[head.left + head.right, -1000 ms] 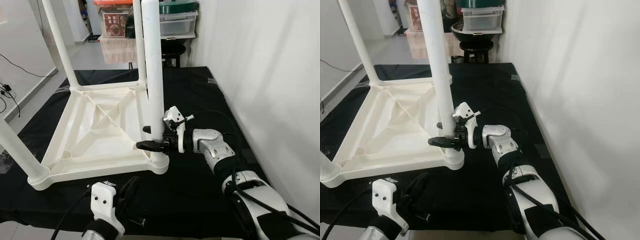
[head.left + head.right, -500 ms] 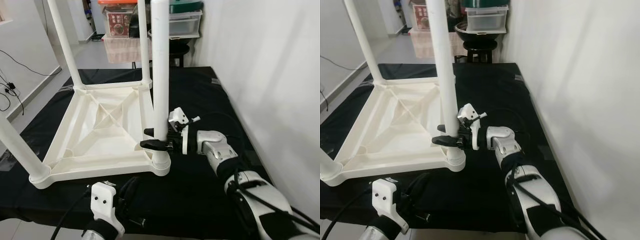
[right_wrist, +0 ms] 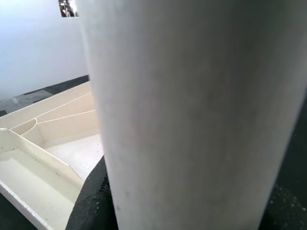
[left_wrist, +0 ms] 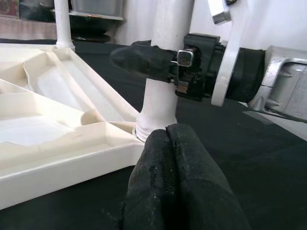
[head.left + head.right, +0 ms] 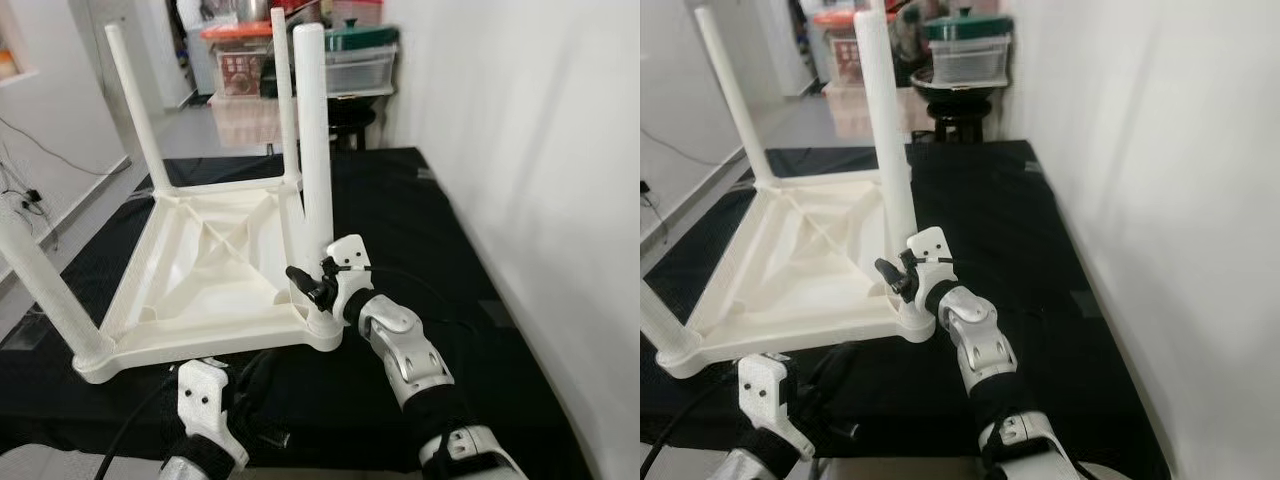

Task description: Building children table

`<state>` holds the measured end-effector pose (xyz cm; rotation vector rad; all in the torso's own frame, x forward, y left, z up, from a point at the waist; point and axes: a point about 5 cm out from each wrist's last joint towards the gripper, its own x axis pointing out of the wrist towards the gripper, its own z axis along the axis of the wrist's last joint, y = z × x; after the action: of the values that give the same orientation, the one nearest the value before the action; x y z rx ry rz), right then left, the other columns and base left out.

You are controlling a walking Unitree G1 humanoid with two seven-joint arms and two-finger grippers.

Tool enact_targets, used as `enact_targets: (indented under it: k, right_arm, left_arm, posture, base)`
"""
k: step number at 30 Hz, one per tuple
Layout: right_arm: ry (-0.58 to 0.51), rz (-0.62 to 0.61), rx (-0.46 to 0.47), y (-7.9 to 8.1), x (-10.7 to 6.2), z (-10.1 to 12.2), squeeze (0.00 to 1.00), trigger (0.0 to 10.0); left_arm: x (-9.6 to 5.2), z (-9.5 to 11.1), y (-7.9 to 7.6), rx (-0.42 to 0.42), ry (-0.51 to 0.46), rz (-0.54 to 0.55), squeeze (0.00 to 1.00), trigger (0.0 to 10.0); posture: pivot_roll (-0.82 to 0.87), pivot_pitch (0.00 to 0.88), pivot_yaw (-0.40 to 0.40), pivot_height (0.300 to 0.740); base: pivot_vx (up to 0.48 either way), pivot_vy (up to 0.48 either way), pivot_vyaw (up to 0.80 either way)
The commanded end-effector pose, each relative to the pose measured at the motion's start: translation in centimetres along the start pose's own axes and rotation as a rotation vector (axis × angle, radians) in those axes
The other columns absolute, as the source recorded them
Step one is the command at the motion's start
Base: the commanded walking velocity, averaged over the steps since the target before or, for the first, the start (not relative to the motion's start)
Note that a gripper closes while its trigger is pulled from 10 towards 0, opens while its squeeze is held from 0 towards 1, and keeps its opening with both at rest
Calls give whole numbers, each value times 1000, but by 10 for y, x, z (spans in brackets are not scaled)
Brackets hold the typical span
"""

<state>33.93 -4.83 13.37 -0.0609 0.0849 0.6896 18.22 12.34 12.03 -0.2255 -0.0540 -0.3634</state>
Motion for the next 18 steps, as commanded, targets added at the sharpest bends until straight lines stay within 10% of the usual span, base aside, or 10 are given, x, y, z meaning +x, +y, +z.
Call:
enact_targets:
  k: [1,2,12,13,15,16,18]
  right_arm:
    - [145,-23,41,7,-5,-24,0,10000]
    - [139,-10,87,9,-6,-22,1000,10000]
    - [-25,435,67,16,-9,10,1000,10000]
    - [-27,483,53,11,-10,13,357,10000]
    - [-23,505,49,8,-11,15,357,10000]
    - [-18,533,41,3,-12,18,0,10000]
    - [-24,568,38,-8,-10,25,0,10000]
  left_arm:
    - [0,-4,3,-1,20,23,0,10000]
    - [0,-4,3,-2,21,23,0,10000]
    - [3,-5,1,-17,28,5,0,10000]
    - [3,-5,1,-18,29,4,0,10000]
    - [4,-5,1,-18,29,3,0,10000]
    - [4,-5,1,-19,29,2,0,10000]
    - [5,-6,1,-22,29,1,0,10000]
  posture:
    - [-7,0,10,740]
    - [-8,0,7,740]
    - [-1,0,4,740]
    - [1,0,3,740]
    - [2,0,2,740]
    - [2,0,2,740]
    - [5,0,-3,740]
  base:
    - [0,0,0]
    - [0,0,0]
    - [0,0,0]
    - [0,0,0]
    - [0,0,0]
    - [0,0,0]
    - [0,0,0]
